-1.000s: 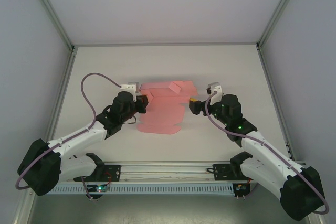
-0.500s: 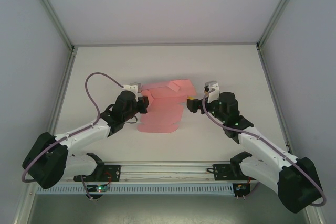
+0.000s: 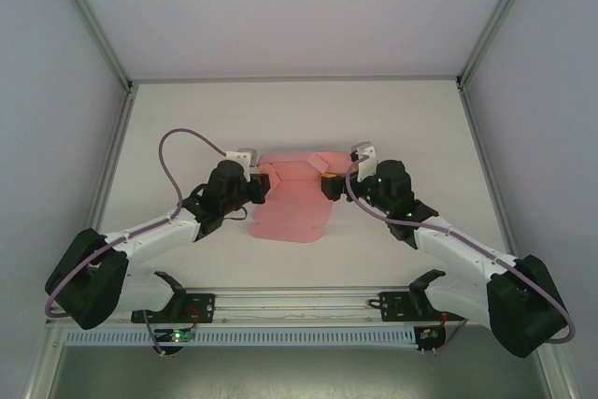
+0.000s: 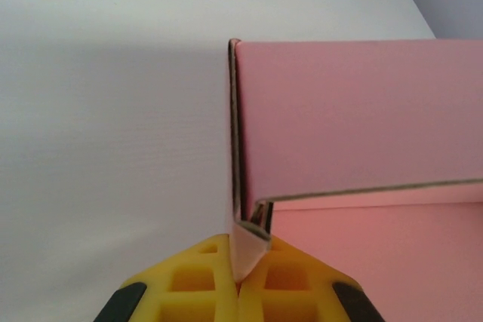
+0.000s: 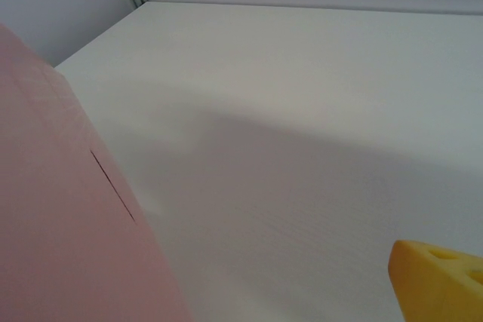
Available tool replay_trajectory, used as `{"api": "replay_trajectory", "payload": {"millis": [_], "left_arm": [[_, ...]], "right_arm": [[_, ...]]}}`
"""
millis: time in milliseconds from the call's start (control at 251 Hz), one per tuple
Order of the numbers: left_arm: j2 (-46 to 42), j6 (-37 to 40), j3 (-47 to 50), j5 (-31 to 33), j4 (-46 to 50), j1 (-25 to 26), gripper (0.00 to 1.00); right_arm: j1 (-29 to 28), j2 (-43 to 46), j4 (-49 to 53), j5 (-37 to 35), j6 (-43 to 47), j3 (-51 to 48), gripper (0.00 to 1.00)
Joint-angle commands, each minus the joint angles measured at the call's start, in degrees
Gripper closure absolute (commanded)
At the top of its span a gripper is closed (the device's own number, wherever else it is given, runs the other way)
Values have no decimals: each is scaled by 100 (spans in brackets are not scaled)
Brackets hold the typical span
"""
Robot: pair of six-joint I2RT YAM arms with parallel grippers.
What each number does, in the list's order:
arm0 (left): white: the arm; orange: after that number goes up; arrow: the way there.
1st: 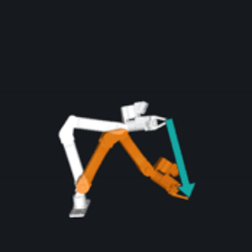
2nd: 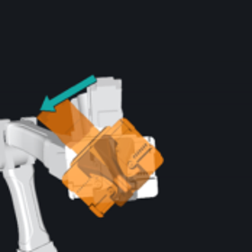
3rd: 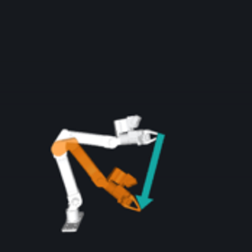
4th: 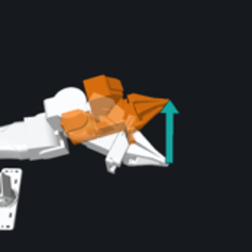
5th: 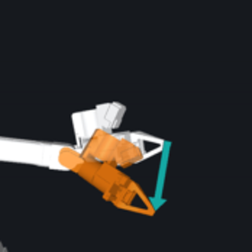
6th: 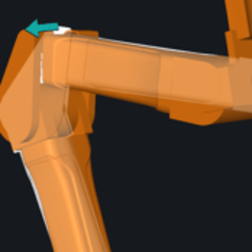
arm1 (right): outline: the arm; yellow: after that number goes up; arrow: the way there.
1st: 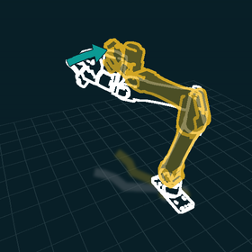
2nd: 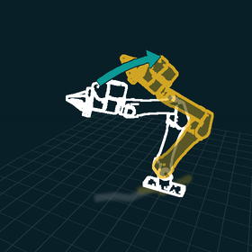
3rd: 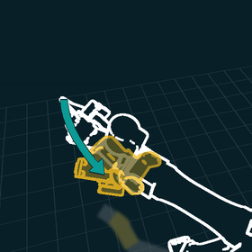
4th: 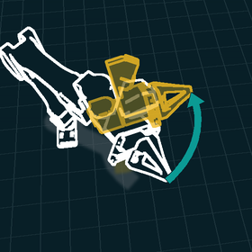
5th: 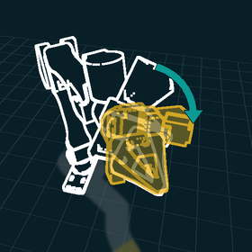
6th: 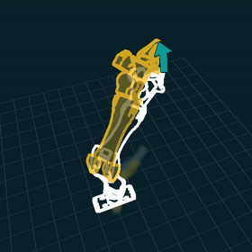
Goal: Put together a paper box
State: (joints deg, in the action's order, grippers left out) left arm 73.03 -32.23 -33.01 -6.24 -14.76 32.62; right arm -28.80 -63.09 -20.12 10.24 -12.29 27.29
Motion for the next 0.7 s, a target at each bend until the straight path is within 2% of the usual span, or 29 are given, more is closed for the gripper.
{"api": "replay_trajectory", "payload": {"millis": [0,136,419,579,698], "left_arm": [[18,-178,-232,-371,-681,60,100],[44,-453,-161,-562,-1114,60,100],[172,-651,-224,-686,-1296,65,100],[133,-679,-197,-296,-1081,61,100],[205,-740,-153,-32,-960,57,100]], "right_arm": [[-215,-93,-216,-354,37,137,2],[-543,-240,-357,-1093,262,109,2],[-920,-628,-525,-2001,457,158,2],[-1014,-428,-527,-2481,544,109,2],[-1007,-3,-595,-2489,623,-61,2]]}}
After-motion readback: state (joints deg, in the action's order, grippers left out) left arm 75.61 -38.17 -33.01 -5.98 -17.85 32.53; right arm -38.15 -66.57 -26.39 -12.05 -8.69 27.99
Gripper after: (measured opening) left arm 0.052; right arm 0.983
